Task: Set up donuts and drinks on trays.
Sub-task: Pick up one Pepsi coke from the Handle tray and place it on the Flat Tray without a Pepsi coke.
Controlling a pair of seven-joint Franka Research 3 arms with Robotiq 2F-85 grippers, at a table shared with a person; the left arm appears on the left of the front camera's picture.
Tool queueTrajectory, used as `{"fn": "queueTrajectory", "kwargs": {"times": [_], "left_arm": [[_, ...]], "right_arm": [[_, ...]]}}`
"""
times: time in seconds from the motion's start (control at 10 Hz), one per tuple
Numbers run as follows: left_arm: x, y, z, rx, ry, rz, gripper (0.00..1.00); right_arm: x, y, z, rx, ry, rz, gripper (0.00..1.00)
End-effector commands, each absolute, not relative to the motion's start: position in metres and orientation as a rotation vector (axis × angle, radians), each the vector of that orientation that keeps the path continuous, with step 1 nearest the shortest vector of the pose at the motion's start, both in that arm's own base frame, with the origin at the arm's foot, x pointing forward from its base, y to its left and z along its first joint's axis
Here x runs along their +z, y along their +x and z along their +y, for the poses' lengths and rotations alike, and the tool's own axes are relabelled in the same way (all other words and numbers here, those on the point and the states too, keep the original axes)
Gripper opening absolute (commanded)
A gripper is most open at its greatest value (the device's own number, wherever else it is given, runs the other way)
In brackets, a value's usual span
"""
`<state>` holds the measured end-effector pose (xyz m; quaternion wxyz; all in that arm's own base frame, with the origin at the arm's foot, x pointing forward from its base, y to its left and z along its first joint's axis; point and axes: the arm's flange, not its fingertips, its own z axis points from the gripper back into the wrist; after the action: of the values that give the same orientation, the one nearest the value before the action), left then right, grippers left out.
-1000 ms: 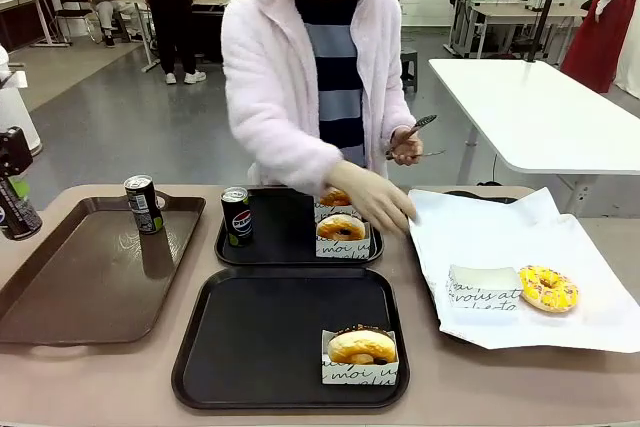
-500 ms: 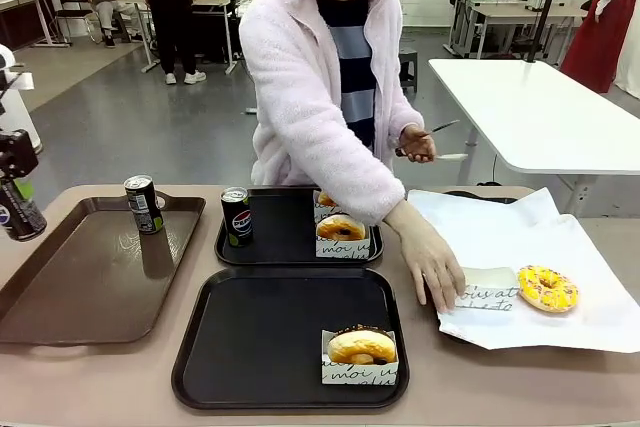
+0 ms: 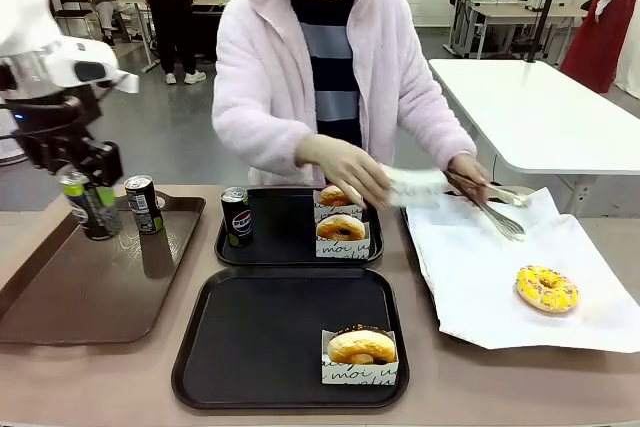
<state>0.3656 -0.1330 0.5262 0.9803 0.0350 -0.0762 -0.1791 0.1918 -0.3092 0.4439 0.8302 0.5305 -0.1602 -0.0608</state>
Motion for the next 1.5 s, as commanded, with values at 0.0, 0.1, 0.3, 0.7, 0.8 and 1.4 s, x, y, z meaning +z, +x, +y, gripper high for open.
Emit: {"fn": "queueTrajectory", "kwargs": {"times": [0.0,0.1,0.3,0.7,0.8,1.4], "left_arm": [[0.520,0.374,-0.167,-0.440,0.114,-0.149,0.58],[0.517,0.370,-0.187,-0.489,0.117,-0.144,0.58],[0.509,0.360,-0.220,-0.559,0.111,-0.155,0.58],[0.496,0.355,-0.270,-0.636,0.105,-0.156,0.58],[0.492,0.356,-0.282,-0.653,0.104,-0.157,0.58],[0.473,0.356,-0.301,-0.706,0.067,-0.141,0.58]], "right_arm": [[0.444,0.191,-0.310,-0.128,1.138,-0.349,1.00],[0.444,0.191,-0.310,-0.128,1.138,-0.349,1.00],[0.444,0.191,-0.310,-0.128,1.138,-0.349,1.00],[0.444,0.191,-0.310,-0.128,1.138,-0.349,1.00],[0.444,0.191,-0.310,-0.128,1.138,-0.349,1.00],[0.444,0.191,-0.310,-0.128,1.138,-0.349,1.00]]}}
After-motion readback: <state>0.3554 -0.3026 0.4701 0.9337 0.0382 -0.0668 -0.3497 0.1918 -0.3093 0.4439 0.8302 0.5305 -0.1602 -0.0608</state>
